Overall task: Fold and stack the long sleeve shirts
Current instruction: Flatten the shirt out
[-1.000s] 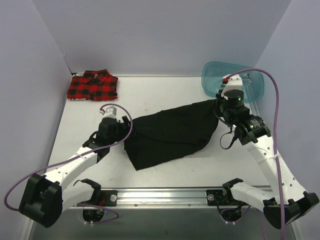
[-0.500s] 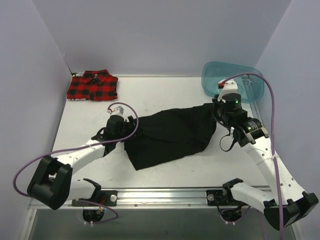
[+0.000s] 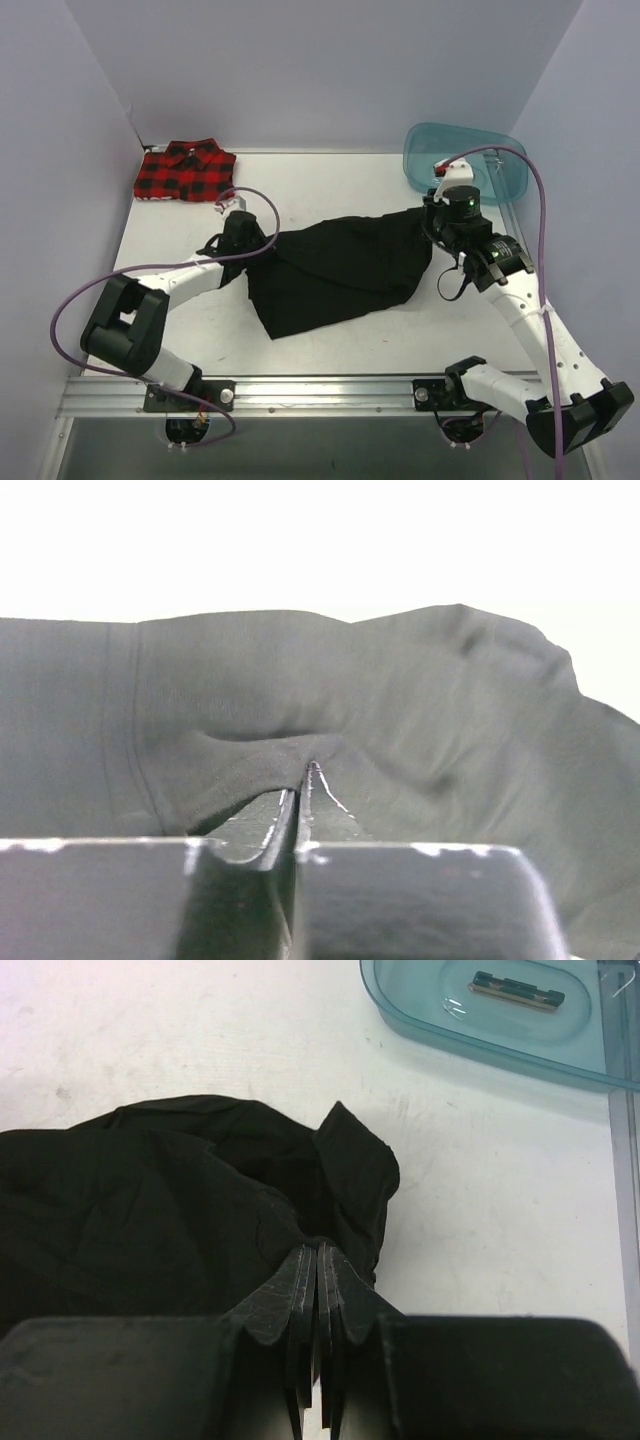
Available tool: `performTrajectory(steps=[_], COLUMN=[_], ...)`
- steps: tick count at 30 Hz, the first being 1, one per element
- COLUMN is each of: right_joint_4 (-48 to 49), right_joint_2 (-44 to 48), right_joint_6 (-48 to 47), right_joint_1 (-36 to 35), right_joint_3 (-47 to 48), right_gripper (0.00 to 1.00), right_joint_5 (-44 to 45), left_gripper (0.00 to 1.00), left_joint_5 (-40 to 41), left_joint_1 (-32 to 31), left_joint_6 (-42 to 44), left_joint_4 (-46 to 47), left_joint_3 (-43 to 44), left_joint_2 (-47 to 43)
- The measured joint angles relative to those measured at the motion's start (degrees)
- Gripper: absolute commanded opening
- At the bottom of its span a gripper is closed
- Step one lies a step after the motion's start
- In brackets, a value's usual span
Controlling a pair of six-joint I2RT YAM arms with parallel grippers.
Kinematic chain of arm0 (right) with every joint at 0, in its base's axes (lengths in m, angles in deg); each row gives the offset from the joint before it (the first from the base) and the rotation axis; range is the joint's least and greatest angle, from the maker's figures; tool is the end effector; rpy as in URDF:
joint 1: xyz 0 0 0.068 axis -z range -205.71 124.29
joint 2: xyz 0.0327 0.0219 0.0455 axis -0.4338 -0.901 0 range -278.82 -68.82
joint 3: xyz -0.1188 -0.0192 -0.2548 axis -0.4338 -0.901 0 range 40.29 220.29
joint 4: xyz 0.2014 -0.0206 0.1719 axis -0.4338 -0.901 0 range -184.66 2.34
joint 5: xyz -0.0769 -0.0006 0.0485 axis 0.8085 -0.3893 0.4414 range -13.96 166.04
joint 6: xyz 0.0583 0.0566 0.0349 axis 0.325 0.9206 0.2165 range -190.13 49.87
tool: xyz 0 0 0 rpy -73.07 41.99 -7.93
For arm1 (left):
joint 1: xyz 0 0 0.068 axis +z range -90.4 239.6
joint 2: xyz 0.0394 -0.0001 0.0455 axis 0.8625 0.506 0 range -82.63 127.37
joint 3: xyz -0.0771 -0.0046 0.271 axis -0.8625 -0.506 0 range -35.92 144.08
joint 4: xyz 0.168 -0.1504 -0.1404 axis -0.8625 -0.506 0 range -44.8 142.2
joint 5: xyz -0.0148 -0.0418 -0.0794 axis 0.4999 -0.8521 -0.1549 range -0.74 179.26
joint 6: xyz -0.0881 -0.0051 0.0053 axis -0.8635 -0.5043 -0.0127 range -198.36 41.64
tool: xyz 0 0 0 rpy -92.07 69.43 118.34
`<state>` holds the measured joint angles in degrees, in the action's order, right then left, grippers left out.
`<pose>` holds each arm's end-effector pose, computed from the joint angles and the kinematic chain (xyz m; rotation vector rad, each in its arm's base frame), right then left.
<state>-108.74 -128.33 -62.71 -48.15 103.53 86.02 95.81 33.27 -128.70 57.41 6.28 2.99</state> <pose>0.2555 0.0908 0.3800 -0.1253 1.8692 0.1966 0.3097 -0.1433 0.1640 -0.5409 2.2365 -0.5896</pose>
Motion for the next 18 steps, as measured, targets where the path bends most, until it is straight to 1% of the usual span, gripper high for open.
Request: performTrajectory(steps=[3, 5, 7, 10, 12, 15, 17, 18], right_joint_4=[0.96, 2.03, 3.5, 6.38, 8.68, 12.48, 14.75, 15.63], right_joint_2=[-2.82, -5.79, -8.66, -12.46, -14.29, -16.15, -16.37, -16.22], right_joint_6=[-0.02, -0.02, -0.02, -0.07, -0.22, -0.94, -1.62, -1.86], right_joint_1=[1.03, 1.46, 1.51, 1.75, 1.73, 1.79, 1.79, 1.79], right_joint_3=[1.27, 3.26, 5.49, 8.98, 11.02, 14.01, 14.97, 15.1], right_gripper=[0.0, 0.0, 0.0, 0.0, 0.0, 0.0, 0.0, 0.0], right_joint_5=[0.0, -0.2, -0.52, -1.62, -2.38, -3.39, -4.28, -4.76], left_gripper=[0.0, 0.0, 0.0, 0.0, 0.0, 0.0, 0.0, 0.01], left_joint_5=[-1.57, -3.45, -5.05, -7.8, -9.51, -11.76, -12.9, -13.35], left_joint_1=[4.46, 8.11, 11.54, 15.37, 17.07, 18.64, 18.99, 19.04], left_joint_6=[1.16, 2.05, 3.56, 6.19, 7.78, 9.97, 11.26, 11.87], left_joint_4=[-0.04, -1.2, -2.58, -5.97, -7.91, -9.97, -10.16, -10.19], left_joint_3=[5.35, 10.62, 17.51, 30.08, 36.92, 44.83, 47.67, 47.5], left_joint_2=[2.71, 4.61, 6.95, 10.62, 11.63, 11.67, 10.69, 9.46])
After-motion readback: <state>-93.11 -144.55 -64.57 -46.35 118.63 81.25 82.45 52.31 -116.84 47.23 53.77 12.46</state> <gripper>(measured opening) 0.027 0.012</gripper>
